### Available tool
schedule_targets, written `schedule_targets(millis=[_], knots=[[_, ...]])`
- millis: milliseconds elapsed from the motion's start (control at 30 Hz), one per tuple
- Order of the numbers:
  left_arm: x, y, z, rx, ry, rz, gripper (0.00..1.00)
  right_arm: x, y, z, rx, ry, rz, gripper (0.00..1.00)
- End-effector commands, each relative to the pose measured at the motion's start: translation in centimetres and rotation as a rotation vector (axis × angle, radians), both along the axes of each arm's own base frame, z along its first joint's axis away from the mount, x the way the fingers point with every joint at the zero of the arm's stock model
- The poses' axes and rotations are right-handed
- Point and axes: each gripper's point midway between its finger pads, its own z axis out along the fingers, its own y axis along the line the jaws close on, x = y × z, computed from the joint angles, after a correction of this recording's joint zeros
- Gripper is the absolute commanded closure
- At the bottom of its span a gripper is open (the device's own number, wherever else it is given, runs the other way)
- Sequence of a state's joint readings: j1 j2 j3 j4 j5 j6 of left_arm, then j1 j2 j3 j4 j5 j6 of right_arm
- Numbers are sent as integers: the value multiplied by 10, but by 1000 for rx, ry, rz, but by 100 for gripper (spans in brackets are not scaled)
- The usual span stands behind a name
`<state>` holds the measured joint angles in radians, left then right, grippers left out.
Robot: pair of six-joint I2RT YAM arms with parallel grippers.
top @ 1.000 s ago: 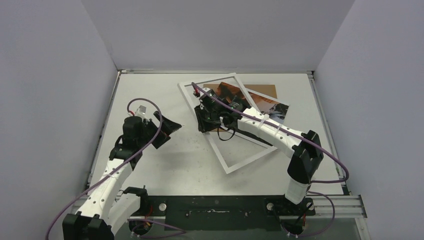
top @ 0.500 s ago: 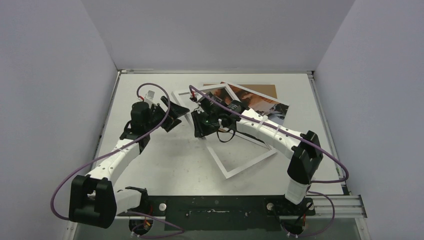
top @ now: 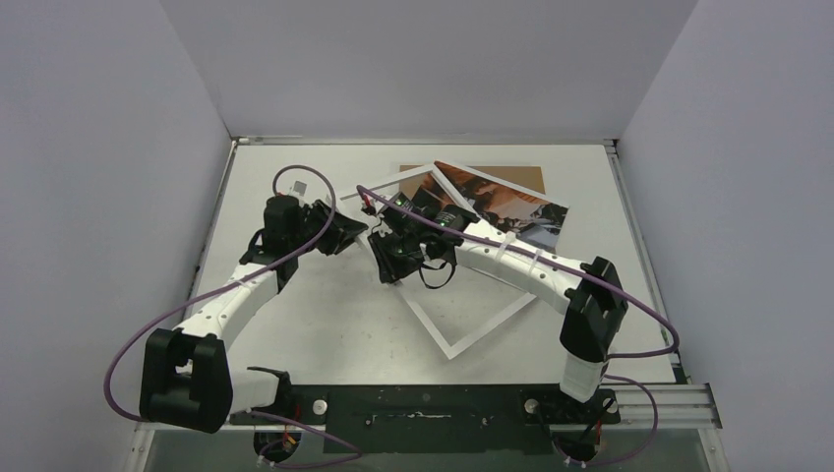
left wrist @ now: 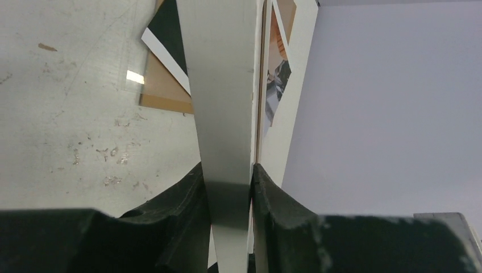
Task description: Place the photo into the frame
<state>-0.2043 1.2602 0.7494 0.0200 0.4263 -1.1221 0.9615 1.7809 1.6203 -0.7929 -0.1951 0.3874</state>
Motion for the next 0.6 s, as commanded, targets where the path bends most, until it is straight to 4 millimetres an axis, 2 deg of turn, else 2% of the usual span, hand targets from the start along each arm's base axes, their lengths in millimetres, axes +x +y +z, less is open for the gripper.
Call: schedule_targets(millis=[0, 100, 133, 233, 267, 400, 567], knots=[[7, -3, 24, 3, -57, -11, 85, 3, 8, 12, 17, -74, 39, 96], [3, -2, 23, 15, -36, -9, 100, 3, 6, 14, -17, -101, 32, 91], [3, -2, 27, 16, -37, -9, 100, 4, 4, 15, -31, -114, 27, 85], [1, 1, 35, 38, -11, -1, 100, 4, -2, 21, -83, -198, 6, 48], [0, 3, 37, 48, 7, 6, 100, 5, -5, 27, -108, -256, 4, 42], [-3, 8, 44, 70, 86, 36, 100, -3, -20, 47, -278, -441, 22, 33], [-4, 8, 45, 74, 164, 44, 100, -13, -44, 67, -498, -636, 24, 31]])
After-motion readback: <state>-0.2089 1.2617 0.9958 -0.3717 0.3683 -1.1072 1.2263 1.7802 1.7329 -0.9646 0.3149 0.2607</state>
